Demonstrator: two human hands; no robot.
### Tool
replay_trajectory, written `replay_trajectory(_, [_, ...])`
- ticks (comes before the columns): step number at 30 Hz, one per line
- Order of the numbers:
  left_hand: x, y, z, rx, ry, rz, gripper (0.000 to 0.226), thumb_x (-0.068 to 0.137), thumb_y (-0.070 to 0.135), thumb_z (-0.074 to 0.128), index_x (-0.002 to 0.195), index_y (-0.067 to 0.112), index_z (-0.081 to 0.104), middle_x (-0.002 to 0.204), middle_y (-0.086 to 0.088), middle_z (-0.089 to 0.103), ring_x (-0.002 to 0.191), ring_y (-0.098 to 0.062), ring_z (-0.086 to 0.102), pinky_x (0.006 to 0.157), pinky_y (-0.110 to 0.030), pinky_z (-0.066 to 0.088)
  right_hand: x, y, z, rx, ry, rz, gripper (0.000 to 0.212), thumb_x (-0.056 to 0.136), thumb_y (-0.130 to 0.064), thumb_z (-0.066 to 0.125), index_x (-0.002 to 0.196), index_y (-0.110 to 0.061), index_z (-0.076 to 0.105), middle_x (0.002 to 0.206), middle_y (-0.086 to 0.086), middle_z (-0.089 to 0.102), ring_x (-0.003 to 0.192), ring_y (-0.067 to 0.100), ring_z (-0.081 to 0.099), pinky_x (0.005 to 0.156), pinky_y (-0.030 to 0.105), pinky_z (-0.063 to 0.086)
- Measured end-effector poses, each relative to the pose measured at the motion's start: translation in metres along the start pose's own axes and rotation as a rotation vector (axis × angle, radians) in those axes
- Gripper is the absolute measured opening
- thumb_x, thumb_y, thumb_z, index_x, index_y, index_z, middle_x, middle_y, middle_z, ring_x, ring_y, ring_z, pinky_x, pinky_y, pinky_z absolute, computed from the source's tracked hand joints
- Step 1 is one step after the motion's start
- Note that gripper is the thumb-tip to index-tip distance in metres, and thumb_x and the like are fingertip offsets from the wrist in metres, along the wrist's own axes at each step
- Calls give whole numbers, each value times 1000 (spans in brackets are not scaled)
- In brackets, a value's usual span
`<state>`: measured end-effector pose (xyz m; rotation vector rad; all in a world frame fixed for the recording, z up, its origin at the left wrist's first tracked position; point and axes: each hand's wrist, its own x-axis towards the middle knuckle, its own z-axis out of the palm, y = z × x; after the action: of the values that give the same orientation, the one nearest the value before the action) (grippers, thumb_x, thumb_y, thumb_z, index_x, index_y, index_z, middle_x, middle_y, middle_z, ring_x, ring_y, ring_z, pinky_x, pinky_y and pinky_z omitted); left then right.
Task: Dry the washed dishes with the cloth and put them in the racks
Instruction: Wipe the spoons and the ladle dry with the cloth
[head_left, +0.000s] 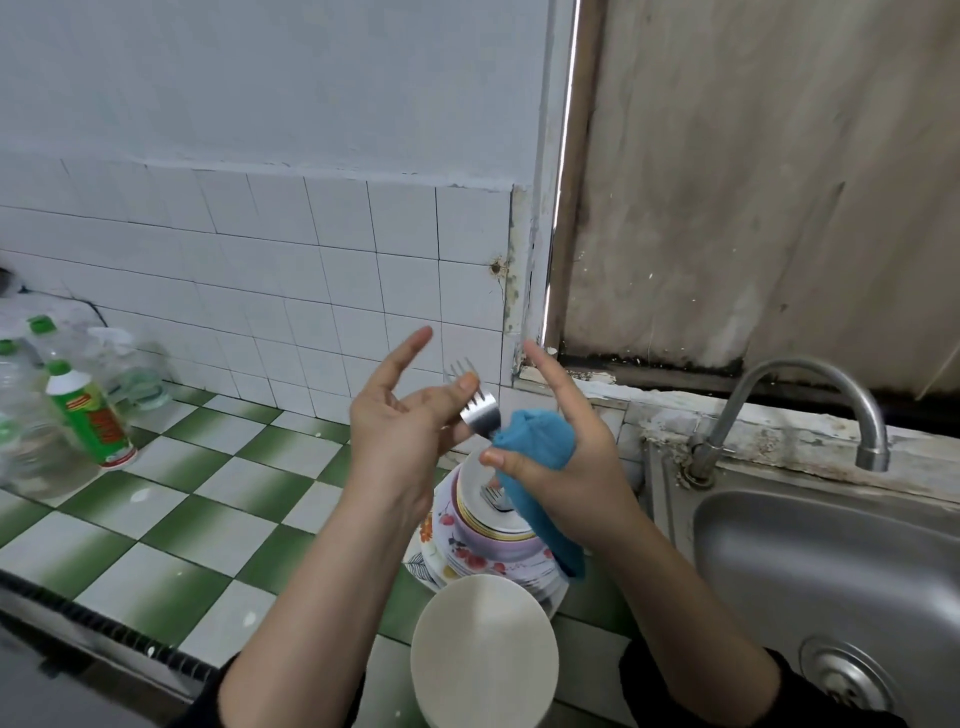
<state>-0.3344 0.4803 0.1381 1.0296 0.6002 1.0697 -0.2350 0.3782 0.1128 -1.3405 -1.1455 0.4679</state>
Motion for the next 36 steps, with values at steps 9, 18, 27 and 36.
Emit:
replay_trajectory(9, [16,21,-18,-193,162,-28,52,82,-11,64,125,18,59,73,-6,70,65,-14,68,59,-25,59,-4,23,-15,-202,-140,95,88,80,-3,76,140,-49,29,121,-41,35,93,-30,46,71,-2,40])
replay_trajectory(18, [7,3,-12,-189,153,-140,47,84,-7,64,126,12,57,80,-7,70,60,-9,69,61,-25,60,10,15,-7,-197,-75,45,80,82,-13,77,129,-58,31,114,-45,39,99,-35,39,78,-8,32])
replay_trajectory(27, [26,23,-31,-303,150,-144,38,94,-2,54,129,11,49,75,0,68,55,-2,67,53,-20,55,-3,41,-29,-249,-95,149,93,78,-11,81,144,-53,31,138,-31,36,115,-16,41,89,2,35])
replay_trajectory(36, [25,8,-22,-344,163,-223,8,95,2,55,94,10,56,52,4,66,51,-2,65,54,-18,56,-18,46,-62,-122,190,133,65,76,-2,78,118,-47,58,102,-6,70,90,13,67,72,22,57])
